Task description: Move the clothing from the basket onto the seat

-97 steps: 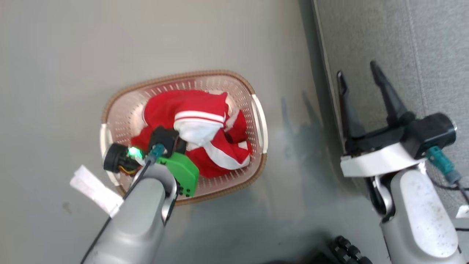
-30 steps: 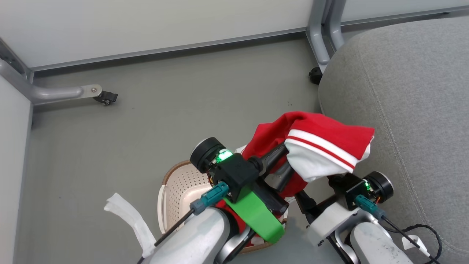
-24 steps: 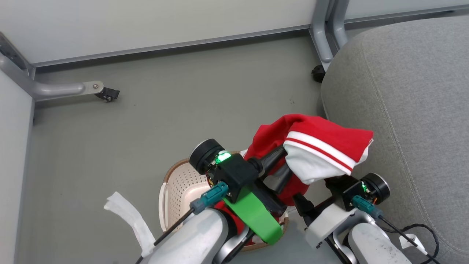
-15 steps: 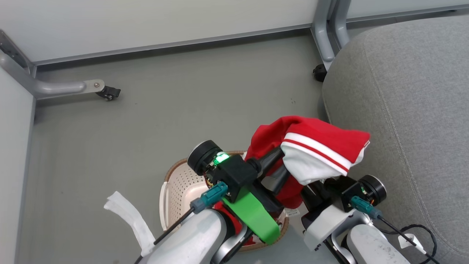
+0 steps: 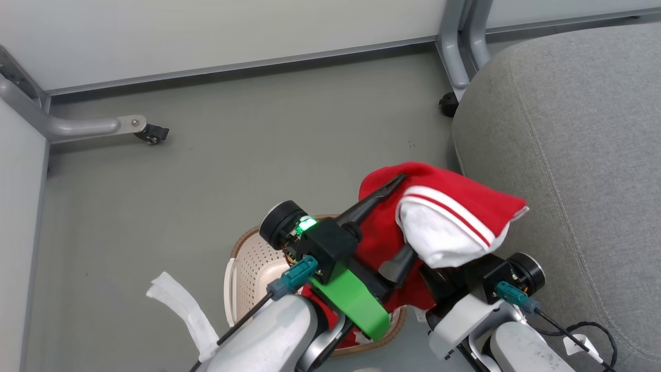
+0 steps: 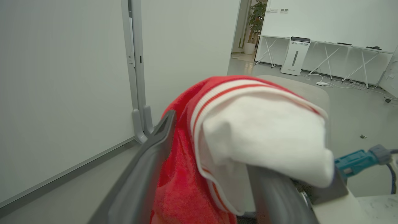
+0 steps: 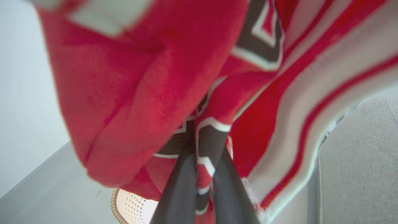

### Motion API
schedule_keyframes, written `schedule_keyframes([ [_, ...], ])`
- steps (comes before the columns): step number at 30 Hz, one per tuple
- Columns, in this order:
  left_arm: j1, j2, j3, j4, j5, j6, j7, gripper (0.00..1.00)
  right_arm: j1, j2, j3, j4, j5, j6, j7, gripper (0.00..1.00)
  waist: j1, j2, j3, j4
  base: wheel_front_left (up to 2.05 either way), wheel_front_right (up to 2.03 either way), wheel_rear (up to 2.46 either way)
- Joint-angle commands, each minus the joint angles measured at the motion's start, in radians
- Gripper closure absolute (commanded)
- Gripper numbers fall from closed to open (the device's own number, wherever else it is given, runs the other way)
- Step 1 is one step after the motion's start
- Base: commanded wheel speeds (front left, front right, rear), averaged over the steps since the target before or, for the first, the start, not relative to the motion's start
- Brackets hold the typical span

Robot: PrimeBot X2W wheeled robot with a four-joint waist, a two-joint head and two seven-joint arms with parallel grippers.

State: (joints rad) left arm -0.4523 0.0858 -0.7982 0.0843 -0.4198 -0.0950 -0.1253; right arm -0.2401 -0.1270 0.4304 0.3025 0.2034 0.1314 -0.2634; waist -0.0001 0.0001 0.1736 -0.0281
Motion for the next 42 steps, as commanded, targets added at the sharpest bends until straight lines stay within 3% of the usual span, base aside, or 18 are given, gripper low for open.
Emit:
schedule_keyframes([
  [1,-0.015,0.007,0.002,0.004,0.004,0.008,-0.009,0.0,0.01,-0.006,0.001,-0.006,0.008,-0.001,-0.002,1.0,0.0001,-0.0001,-0.001,0.0,0.0,0.0,0.0],
  [17,-0.021,0.013,-0.005,0.028,-0.001,0.018,-0.023,0.0,0.014,-0.012,0.008,-0.011,0.019,-0.001,-0.002,1.0,0.0001,-0.0001,0.008,-0.001,0.0,0.0,0.0],
  [26,-0.028,0.034,-0.001,0.043,0.04,0.047,-0.058,0.0,0.014,-0.001,-0.015,-0.022,0.02,-0.001,-0.002,1.0,0.0001,-0.0001,0.009,-0.019,0.0,0.0,0.0],
  [34,0.005,0.076,0.048,0.094,0.077,0.096,-0.126,0.0,-0.023,0.014,-0.06,-0.105,-0.002,-0.001,-0.002,1.0,0.0001,-0.0001,0.056,-0.095,0.0,0.0,0.0],
  [42,0.055,0.137,0.101,0.065,0.139,0.079,-0.14,0.0,-0.038,0.035,-0.128,-0.205,-0.026,-0.001,-0.002,1.0,0.0001,-0.0001,0.117,-0.221,0.0,0.0,0.0],
])
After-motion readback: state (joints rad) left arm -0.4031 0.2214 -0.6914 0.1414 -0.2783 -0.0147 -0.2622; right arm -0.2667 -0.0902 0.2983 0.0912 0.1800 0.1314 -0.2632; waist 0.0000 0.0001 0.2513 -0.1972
